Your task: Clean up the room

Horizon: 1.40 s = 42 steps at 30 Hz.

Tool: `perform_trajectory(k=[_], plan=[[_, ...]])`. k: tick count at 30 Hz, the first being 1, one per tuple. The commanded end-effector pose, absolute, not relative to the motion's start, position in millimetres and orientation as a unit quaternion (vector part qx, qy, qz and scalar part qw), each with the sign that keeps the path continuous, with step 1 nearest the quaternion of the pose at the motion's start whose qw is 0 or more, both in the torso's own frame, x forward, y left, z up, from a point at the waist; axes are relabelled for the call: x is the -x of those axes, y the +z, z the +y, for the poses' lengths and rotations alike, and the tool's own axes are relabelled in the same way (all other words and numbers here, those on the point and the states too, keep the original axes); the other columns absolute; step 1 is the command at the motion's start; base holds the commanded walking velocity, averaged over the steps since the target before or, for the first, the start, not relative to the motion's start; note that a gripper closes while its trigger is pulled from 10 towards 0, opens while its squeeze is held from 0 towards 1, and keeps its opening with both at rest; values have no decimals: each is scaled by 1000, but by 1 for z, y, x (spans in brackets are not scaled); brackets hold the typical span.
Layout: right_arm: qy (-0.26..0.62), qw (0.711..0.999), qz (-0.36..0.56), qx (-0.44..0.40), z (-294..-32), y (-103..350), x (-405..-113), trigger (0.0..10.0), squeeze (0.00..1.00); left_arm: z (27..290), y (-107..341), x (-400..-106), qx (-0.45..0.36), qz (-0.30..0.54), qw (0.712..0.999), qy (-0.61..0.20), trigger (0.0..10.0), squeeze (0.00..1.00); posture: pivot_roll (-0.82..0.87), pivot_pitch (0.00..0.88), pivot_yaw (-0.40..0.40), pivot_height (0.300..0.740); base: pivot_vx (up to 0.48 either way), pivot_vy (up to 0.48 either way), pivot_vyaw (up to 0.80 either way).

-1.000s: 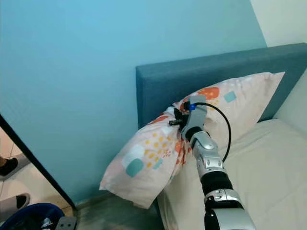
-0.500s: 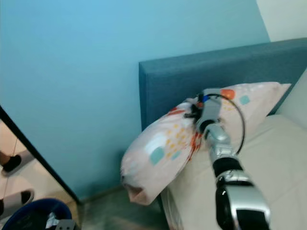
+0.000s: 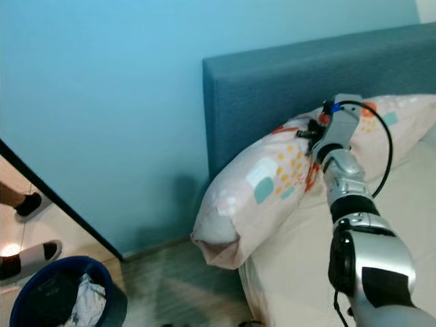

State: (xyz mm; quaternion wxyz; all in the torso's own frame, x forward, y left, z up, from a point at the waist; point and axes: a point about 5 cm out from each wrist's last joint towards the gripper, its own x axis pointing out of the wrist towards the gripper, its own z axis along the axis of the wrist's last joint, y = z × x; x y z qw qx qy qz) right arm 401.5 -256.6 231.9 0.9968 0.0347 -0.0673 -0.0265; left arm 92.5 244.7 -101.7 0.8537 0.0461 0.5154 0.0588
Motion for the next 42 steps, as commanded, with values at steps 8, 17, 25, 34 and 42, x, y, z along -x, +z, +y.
perform_trajectory(k=[8,17,25,34,42], plan=[[-71,981,-178,-24,-283,298,-397,10000,0,253,-103,-71,-48,529,845,65,10000,0,77,293,-11,740,0,0,0],[-103,972,-210,20,-304,333,-387,10000,0,253,-104,-68,-50,530,844,65,10000,0,75,297,-10,740,0,0,0],[-111,967,-228,36,-310,347,-382,10000,0,253,-104,-68,-51,530,844,64,10000,0,64,276,-15,740,0,0,0],[-136,975,-176,3,-318,287,-380,10000,0,253,-103,-69,-54,526,847,50,10000,0,65,292,-9,740,0,0,0],[-202,974,-90,-48,-337,197,-356,10000,0,255,-103,-67,-62,533,843,38,10000,0,68,328,19,740,0,0,0]])
